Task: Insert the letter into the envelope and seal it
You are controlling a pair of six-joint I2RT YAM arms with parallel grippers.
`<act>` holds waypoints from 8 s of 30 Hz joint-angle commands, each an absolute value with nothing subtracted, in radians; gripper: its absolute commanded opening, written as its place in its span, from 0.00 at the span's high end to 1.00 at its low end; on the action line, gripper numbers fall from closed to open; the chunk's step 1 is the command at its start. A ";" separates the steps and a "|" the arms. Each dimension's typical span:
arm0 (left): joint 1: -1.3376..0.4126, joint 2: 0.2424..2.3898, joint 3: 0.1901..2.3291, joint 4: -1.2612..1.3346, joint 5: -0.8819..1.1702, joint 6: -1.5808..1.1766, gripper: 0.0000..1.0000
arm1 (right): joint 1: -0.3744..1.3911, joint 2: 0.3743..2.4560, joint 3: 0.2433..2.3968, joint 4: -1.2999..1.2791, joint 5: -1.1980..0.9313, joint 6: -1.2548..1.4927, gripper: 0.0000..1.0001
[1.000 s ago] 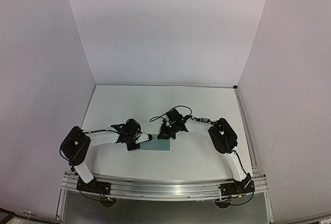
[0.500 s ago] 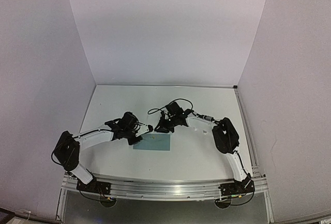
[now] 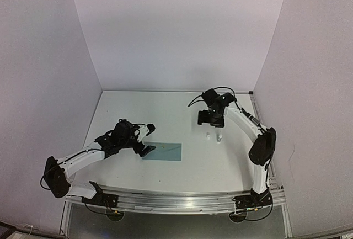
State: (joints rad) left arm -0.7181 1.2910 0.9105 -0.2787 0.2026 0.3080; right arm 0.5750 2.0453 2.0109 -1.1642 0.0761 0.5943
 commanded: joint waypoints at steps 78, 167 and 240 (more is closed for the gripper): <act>-0.713 1.097 0.766 0.384 0.172 1.007 0.24 | 0.885 1.949 2.036 -0.483 -0.341 1.036 1.00; -0.660 1.449 1.617 -1.021 0.877 0.578 1.00 | 0.920 1.863 1.882 -0.426 -0.681 -0.537 1.00; -0.690 1.163 0.984 -0.021 0.206 1.074 0.70 | 0.931 1.863 1.848 -0.266 -0.243 0.943 1.00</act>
